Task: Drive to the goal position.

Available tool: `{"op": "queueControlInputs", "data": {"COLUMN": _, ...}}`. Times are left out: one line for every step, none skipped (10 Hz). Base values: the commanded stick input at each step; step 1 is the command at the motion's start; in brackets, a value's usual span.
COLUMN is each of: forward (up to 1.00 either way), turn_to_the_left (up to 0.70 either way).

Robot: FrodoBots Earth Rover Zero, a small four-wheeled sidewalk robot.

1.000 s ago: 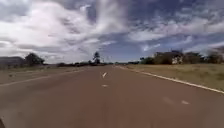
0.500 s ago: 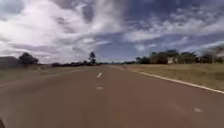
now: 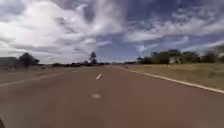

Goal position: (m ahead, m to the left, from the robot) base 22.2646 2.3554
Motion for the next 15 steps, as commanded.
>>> {"op": "queueControlInputs", "data": {"forward": 1.0, "turn_to_the_left": 0.0}}
{"op": "queueControlInputs", "data": {"forward": 1.0, "turn_to_the_left": 0.0}}
{"op": "queueControlInputs", "data": {"forward": 1.0, "turn_to_the_left": 0.0}}
{"op": "queueControlInputs", "data": {"forward": 1.0, "turn_to_the_left": 0.0}}
{"op": "queueControlInputs", "data": {"forward": 1.0, "turn_to_the_left": 0.0}}
{"op": "queueControlInputs", "data": {"forward": 1.0, "turn_to_the_left": 0.0}}
{"op": "queueControlInputs", "data": {"forward": 1.0, "turn_to_the_left": 0.0}}
{"op": "queueControlInputs", "data": {"forward": 1.0, "turn_to_the_left": 0.0}}
{"op": "queueControlInputs", "data": {"forward": 1.0, "turn_to_the_left": 0.0}}
{"op": "queueControlInputs", "data": {"forward": 1.0, "turn_to_the_left": 0.0}}
{"op": "queueControlInputs", "data": {"forward": 1.0, "turn_to_the_left": 0.0}}
{"op": "queueControlInputs", "data": {"forward": 1.0, "turn_to_the_left": 0.0}}
{"op": "queueControlInputs", "data": {"forward": 1.0, "turn_to_the_left": 0.0}}
{"op": "queueControlInputs", "data": {"forward": 1.0, "turn_to_the_left": 0.0}}
{"op": "queueControlInputs", "data": {"forward": 1.0, "turn_to_the_left": 0.0}}
